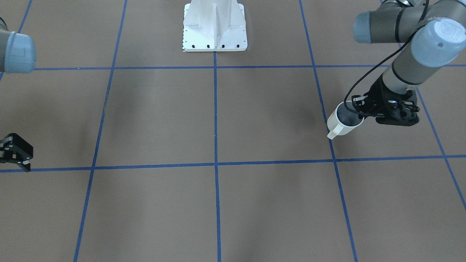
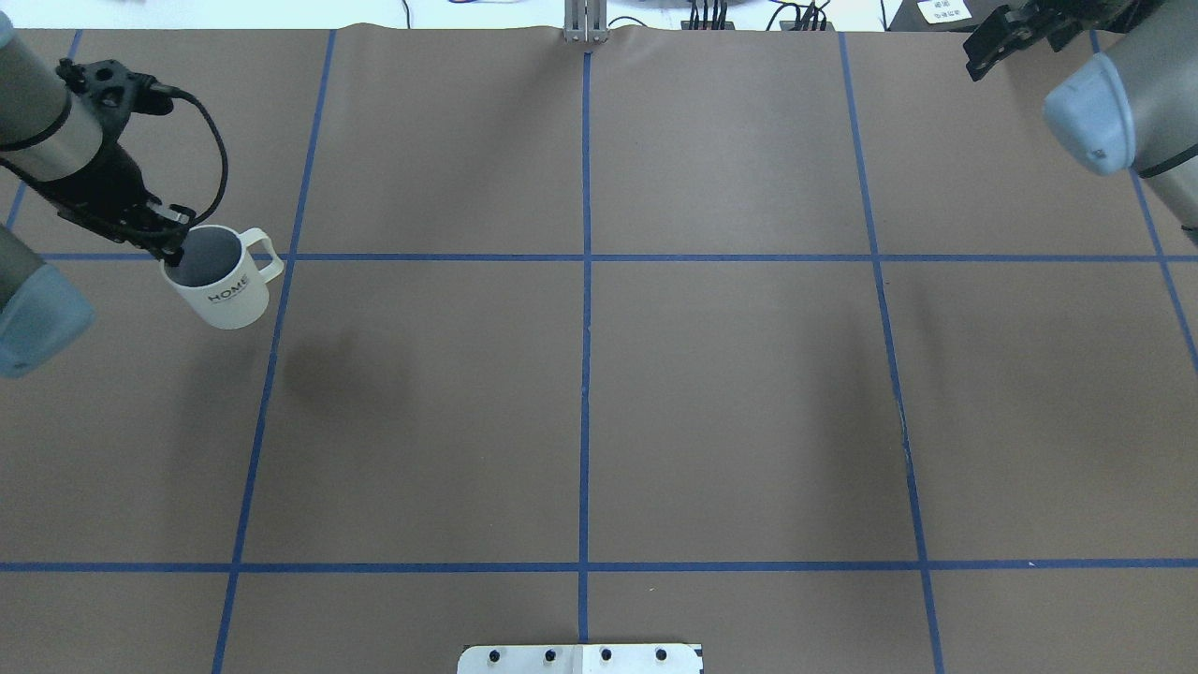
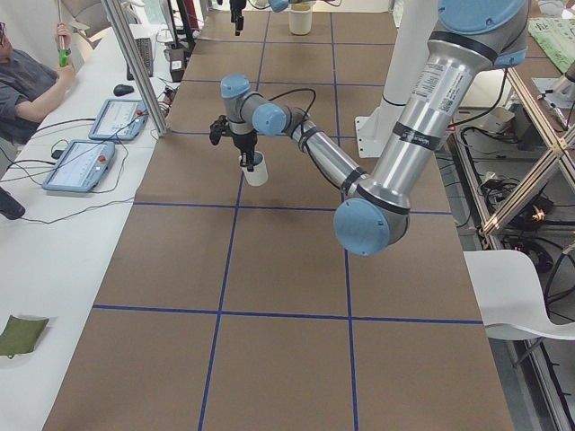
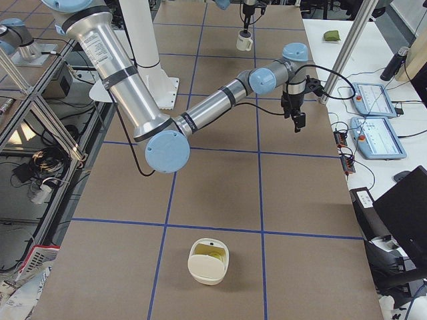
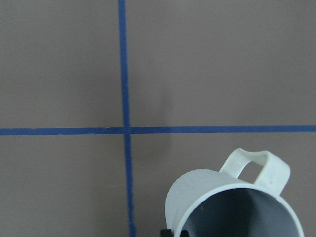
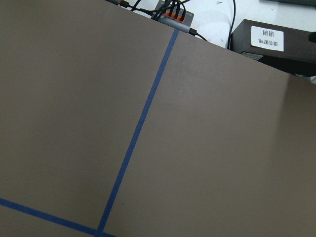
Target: Left arm hands cup to right arm to dump lemon
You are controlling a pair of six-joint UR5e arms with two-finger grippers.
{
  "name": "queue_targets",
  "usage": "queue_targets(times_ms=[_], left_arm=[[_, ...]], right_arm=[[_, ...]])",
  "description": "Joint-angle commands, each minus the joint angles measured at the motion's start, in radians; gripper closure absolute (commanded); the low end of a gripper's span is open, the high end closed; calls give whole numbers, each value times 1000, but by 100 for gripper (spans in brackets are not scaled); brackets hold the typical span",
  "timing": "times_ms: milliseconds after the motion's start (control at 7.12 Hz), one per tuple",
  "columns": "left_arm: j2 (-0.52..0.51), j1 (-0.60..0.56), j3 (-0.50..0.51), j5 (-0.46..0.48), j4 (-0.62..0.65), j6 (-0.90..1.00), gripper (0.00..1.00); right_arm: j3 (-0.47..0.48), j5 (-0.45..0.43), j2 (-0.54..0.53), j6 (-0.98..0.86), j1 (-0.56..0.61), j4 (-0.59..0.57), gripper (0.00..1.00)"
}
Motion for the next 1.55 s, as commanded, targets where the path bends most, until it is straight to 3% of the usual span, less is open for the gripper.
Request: queue_targets(times_ms=[0,281,562,702,843,1264,1405], left_arm=[[133,-22,37,5,-154,81,100],[155,-23,139,3,-312,80,100],[149,-57,163,-9,-325,77,100],[143,-64,163,-9,-319,78,17],[142,-66,158,-8,-326,77,0],[141,-130,147,-9,-314,95,0],[147,-164,149,-9,-297,182,0]], right_arm=[[-19,57,-8,-23,44,-17,1],[-101,182,-13,-57,108,-71,1],[-111,175,-24,-115,131,-72,1],[-109,174,-24,-115,131,-72,1],[-108,174,-24,-115,133,-71,1],[-94,169,-100,-121,151,-58,1],[-95,167,-141,-208,169,-57,0]])
